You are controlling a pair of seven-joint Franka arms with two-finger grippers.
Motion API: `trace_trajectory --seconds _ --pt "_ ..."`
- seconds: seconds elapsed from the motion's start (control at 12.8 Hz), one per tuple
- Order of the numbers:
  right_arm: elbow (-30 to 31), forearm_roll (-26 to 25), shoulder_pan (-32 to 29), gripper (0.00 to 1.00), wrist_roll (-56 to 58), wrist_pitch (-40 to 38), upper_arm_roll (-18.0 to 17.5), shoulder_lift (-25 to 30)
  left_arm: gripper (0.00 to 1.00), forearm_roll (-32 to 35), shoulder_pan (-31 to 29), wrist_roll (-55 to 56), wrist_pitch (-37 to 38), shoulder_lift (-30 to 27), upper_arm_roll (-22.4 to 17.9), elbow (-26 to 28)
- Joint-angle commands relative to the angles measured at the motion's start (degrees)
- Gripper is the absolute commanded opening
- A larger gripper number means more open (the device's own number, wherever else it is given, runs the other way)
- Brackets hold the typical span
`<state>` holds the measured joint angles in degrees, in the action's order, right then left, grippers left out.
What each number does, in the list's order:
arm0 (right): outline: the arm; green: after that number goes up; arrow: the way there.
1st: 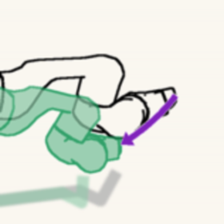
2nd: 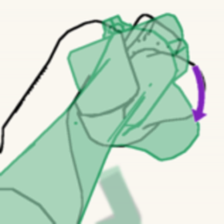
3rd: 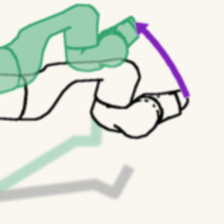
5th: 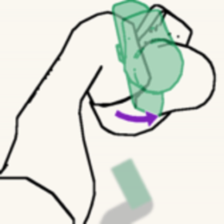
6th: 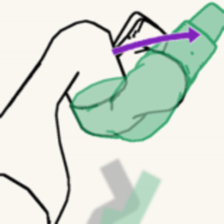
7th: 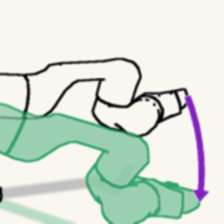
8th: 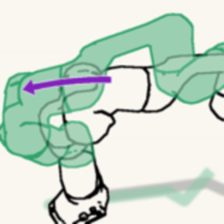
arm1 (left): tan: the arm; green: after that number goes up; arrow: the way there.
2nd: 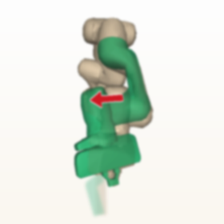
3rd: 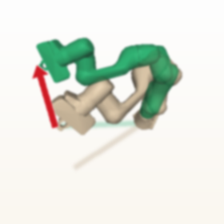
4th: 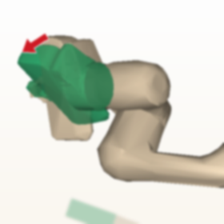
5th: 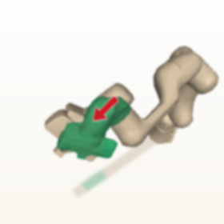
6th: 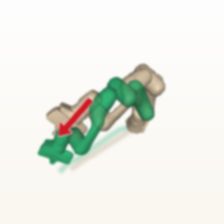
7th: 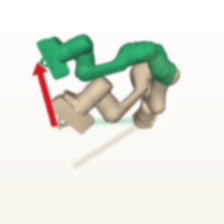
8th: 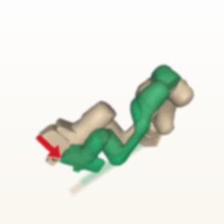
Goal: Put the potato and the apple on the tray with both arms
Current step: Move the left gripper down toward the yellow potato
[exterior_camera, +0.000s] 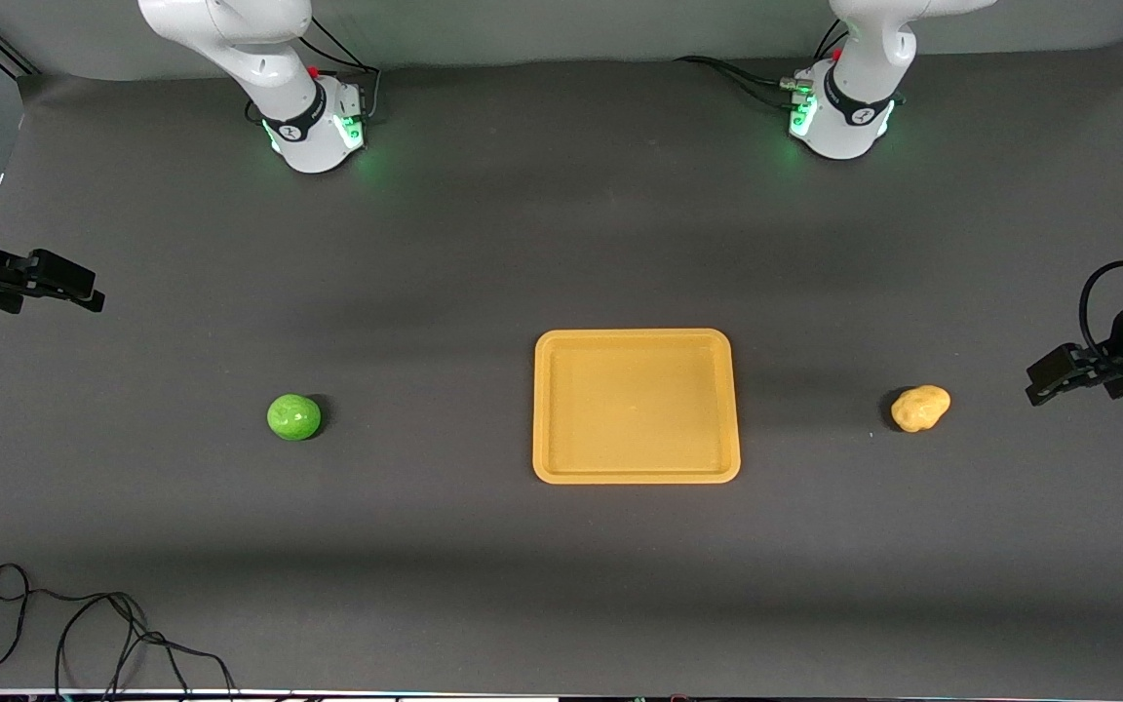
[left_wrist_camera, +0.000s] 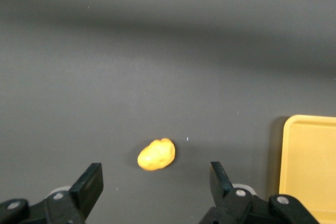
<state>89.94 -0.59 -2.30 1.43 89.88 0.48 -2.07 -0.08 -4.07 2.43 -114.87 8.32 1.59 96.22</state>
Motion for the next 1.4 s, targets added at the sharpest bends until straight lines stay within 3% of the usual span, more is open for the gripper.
trace_trajectory --seconds 0.0,0.62,0.86,1.01,1.33 --pt "-1.34 -0.11 -0.34 1.0 0.77 -1.02 -0.39 -0.65 0.91 -0.62 -0.33 -1.02 -9.02 0.47 0.08 6.32" --pt "-1.34 -0.11 -0.34 1.0 0.77 -0.94 -0.39 -1.01 0.91 -0.53 -0.41 -1.29 -30.12 14.35 0.08 9.85" --pt "-1.34 -0.11 -0.34 1.0 0.85 -0.76 -0.39 -1.01 0.91 -0.53 -0.33 -1.29 -34.37 17.78 0.08 10.21" --pt "-1.26 -0.11 -0.34 1.0 0.85 -0.76 -0.39 -1.09 0.9 -0.53 -0.33 -1.29 -34.63 19.01 0.08 10.91" --pt "-1.26 -0.11 -0.34 1.0 0.85 -0.76 -0.39 -1.44 0.91 -0.53 -0.41 -2.33 -40.67 14.28 0.08 22.57"
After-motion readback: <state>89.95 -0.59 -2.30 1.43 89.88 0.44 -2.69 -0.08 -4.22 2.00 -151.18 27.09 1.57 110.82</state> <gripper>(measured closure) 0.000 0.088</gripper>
